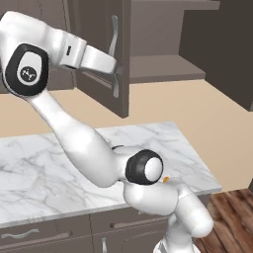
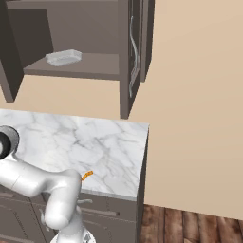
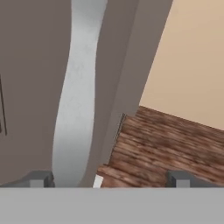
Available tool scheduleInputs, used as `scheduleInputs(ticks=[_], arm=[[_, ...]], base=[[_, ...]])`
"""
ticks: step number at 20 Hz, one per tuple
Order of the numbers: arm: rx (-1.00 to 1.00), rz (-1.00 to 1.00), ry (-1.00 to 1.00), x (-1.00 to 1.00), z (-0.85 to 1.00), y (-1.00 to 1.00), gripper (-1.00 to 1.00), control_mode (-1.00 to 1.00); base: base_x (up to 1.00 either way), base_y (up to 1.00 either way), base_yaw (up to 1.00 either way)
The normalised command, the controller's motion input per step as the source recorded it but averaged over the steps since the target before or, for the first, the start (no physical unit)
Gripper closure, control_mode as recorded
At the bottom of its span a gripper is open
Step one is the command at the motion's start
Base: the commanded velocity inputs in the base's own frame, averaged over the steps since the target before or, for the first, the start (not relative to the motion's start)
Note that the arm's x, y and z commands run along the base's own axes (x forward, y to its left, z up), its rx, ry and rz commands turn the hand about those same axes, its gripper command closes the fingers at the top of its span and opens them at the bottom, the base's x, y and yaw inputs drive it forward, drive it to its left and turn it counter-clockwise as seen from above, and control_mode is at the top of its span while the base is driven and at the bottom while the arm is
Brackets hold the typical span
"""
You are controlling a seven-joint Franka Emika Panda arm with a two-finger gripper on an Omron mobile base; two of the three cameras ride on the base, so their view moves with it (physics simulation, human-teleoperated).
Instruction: Retrieve the tupperware from the cabinet, then place the raw meat into the tupperware to avoid contamination.
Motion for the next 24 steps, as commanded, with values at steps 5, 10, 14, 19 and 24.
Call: scheduleInputs(ticks=[5,10,14,19,24], arm=[[0.00,-0.10,0.00,-0.46,0.00,0.01,-1.00,-1.00],[0.00,-0.01,-0.02,-0.40,0.00,0.19,-1.00,-1.00],[0.01,0.07,-0.01,-0.70,-0.01,0.10,-1.00,-1.00],[0.10,0.18,0.00,-0.99,0.00,-0.03,-1.00,-1.00],[0.19,0.20,0.11,-1.00,-0.01,-0.16,-1.00,-1.00]], base=[[0.00,0.00,0.00],[0.00,0.00,0.00],[0.00,0.00,0.00],[0.00,0.00,0.00],[0.00,0.00,0.00]])
